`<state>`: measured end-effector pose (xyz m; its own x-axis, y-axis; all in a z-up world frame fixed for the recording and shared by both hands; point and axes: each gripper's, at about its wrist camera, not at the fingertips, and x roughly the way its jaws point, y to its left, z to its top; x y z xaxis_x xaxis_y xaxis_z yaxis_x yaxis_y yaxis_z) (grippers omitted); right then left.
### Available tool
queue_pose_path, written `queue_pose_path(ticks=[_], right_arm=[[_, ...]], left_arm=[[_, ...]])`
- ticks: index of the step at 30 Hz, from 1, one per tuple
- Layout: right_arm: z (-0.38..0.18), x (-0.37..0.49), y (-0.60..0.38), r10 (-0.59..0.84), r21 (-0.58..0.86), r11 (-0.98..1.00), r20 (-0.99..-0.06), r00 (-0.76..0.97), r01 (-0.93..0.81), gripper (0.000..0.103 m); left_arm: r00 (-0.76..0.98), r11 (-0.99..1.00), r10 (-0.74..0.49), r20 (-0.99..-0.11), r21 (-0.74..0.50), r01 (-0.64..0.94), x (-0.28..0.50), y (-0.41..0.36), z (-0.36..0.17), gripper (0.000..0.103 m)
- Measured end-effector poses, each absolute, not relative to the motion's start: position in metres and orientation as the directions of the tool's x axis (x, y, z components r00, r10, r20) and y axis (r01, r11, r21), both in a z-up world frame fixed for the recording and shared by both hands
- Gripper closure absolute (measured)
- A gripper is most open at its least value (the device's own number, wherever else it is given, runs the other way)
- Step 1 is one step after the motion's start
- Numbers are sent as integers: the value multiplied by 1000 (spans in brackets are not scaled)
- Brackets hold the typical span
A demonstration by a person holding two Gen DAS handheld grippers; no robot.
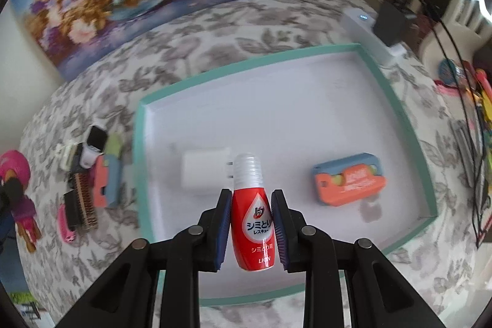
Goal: Organize rigid objects
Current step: 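Carry the red bottle and dog figure over the tray with both grippers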
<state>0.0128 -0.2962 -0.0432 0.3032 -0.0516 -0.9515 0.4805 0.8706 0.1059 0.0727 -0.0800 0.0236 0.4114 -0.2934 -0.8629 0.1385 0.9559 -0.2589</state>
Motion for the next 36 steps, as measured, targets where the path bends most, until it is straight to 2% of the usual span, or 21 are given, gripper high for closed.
queue_pose_path(ticks=[10,13,19,26,29,36], right_arm=[[-41,-2,-327,-64,124,827,-948,311,549,75],[-46,-3,-329,-54,127,824,-953,299,552,75],[-52,-1,-323,-22,142,833,-957,289,534,75],[-58,1,-316,3,151,842,-961,275,519,75],[-59,1,-316,4,151,842,-962,274,518,75],[-60,3,-314,13,155,846,-963,270,511,75]], left_arm=[[299,926,-330,-895,-245,288,55,-142,6,55],[292,933,-320,-901,-245,265,58,-139,1,55],[305,970,-221,-926,-176,168,76,-108,-13,56],[215,989,-130,-968,-109,104,86,-83,-49,55],[209,993,-85,-974,-66,93,87,-75,-56,46],[190,995,-63,-980,-48,84,86,-67,-67,41]])
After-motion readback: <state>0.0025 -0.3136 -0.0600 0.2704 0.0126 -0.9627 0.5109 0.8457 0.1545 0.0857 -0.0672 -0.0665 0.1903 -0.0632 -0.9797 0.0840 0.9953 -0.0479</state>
